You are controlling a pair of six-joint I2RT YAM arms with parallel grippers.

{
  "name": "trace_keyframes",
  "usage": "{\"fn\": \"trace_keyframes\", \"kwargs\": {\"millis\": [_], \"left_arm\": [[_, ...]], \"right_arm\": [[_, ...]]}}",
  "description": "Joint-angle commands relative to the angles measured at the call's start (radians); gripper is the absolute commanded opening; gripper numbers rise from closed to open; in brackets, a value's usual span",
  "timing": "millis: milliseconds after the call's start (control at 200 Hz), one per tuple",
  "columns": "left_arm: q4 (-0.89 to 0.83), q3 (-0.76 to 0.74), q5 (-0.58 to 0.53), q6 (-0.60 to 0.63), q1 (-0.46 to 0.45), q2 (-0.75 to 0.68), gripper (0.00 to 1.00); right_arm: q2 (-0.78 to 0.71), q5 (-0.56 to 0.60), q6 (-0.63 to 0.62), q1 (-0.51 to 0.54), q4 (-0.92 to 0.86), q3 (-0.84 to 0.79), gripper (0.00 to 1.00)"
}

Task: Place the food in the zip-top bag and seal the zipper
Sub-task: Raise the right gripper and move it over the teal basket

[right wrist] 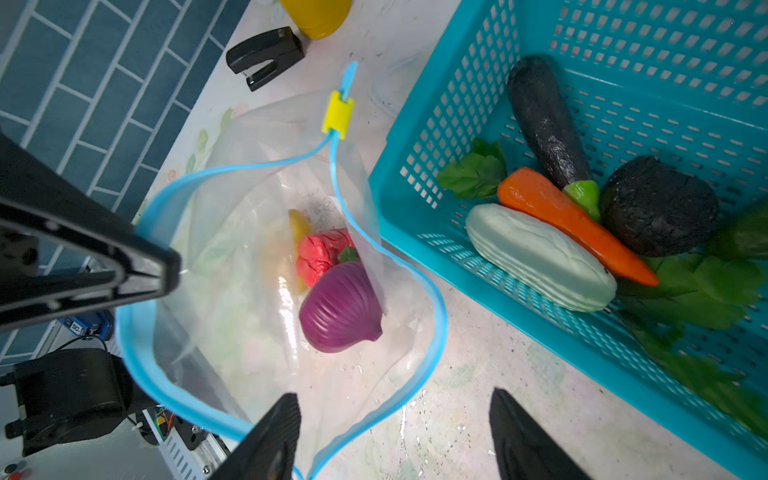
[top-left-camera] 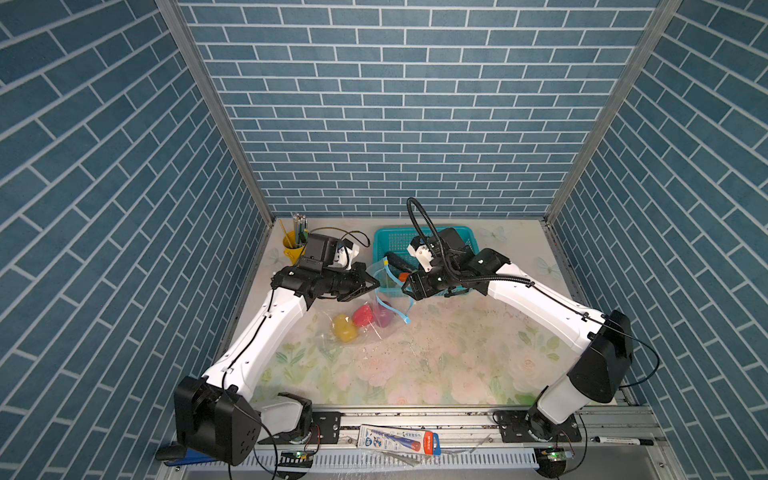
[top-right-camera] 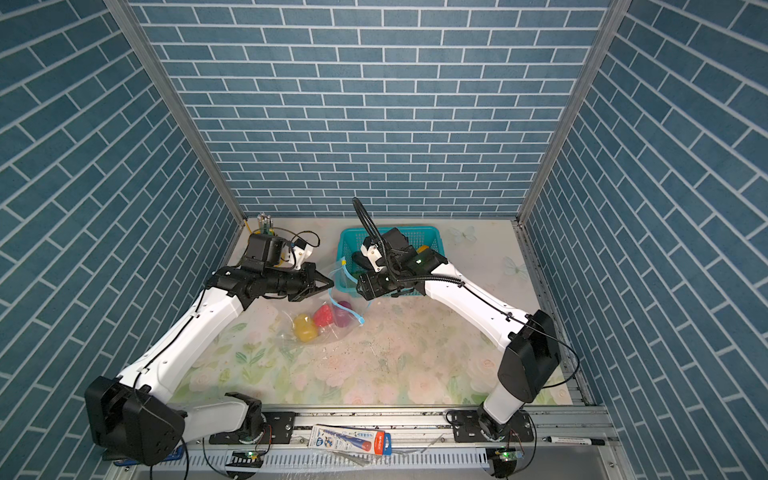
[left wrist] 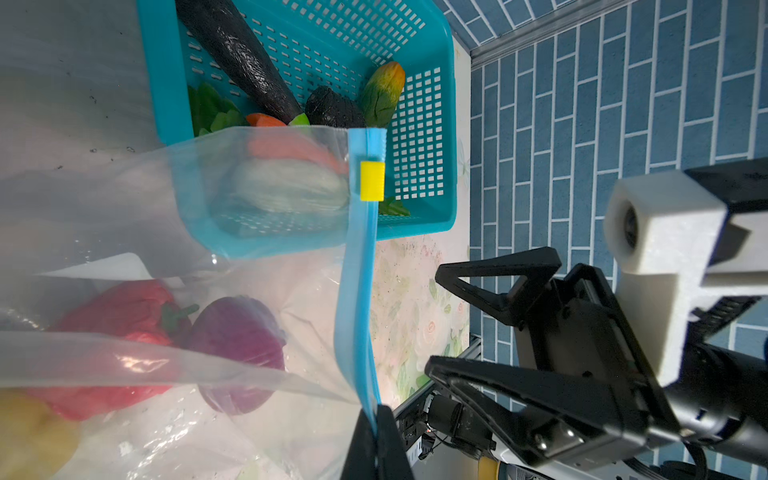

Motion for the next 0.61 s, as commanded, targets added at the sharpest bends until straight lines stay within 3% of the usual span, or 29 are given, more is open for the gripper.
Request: {"fn": "trace_keyframes", "kwargs": {"millis": [0, 320, 600], "left_arm": [[-0.017, 0.027, 0.003, 0.024, 0.012, -0.023, 0.0], [-0.009, 0.026, 0.017, 0.024, 0.012, -0.04, 0.0], [-0.002, 0.024, 0.029, 0.019, 0.012, -0.043, 0.0]], "right_arm": [[0.009, 0.024, 0.035, -0.031, -0.002, -0.017, 0.72], [0.086, 0.121, 0.012, -0.146, -0.024, 0.047, 0.71], [0.22, 0.195, -0.02, -0.184, -0.074, 0.167, 0.72]]}}
